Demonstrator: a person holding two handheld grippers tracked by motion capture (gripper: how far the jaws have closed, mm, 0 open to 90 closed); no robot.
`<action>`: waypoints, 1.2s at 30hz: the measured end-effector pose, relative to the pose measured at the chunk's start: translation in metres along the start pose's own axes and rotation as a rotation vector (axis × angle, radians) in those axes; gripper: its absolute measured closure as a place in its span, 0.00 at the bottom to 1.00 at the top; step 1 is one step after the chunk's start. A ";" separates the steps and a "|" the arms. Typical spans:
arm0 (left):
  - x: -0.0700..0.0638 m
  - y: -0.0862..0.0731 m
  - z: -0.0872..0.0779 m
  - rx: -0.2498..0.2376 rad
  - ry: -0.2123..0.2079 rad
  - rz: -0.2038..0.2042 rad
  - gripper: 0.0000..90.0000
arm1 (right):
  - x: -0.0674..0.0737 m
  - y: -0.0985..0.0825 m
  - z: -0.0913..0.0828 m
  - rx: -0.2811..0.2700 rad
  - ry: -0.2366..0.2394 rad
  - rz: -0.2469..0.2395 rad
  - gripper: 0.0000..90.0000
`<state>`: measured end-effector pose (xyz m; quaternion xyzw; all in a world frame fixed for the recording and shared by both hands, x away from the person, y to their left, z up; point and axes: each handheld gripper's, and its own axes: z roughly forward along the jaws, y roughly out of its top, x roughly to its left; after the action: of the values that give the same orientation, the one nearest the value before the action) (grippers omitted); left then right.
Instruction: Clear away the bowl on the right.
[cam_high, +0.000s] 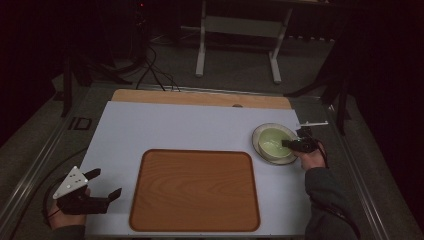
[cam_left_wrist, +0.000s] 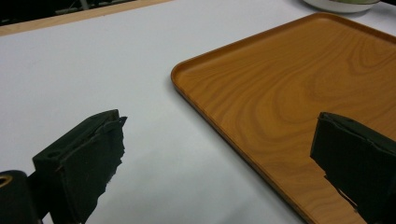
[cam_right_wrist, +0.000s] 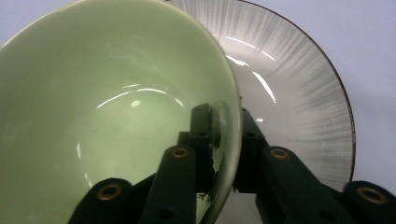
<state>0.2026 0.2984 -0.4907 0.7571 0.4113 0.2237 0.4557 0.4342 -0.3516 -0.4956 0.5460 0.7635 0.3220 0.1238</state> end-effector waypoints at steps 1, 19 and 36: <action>0.000 0.000 0.000 0.000 0.000 0.000 0.03 | 0.000 0.000 0.000 0.001 0.001 0.004 0.91; 0.000 0.000 0.000 -0.002 0.002 -0.001 0.03 | 0.008 0.005 -0.012 -0.072 -0.010 -0.040 0.92; 0.000 0.000 -0.001 -0.005 0.007 -0.002 0.03 | 0.010 0.006 -0.022 -0.104 -0.019 -0.064 0.92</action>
<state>0.2021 0.2992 -0.4904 0.7548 0.4131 0.2270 0.4562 0.4229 -0.3492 -0.4732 0.5170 0.7618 0.3517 0.1694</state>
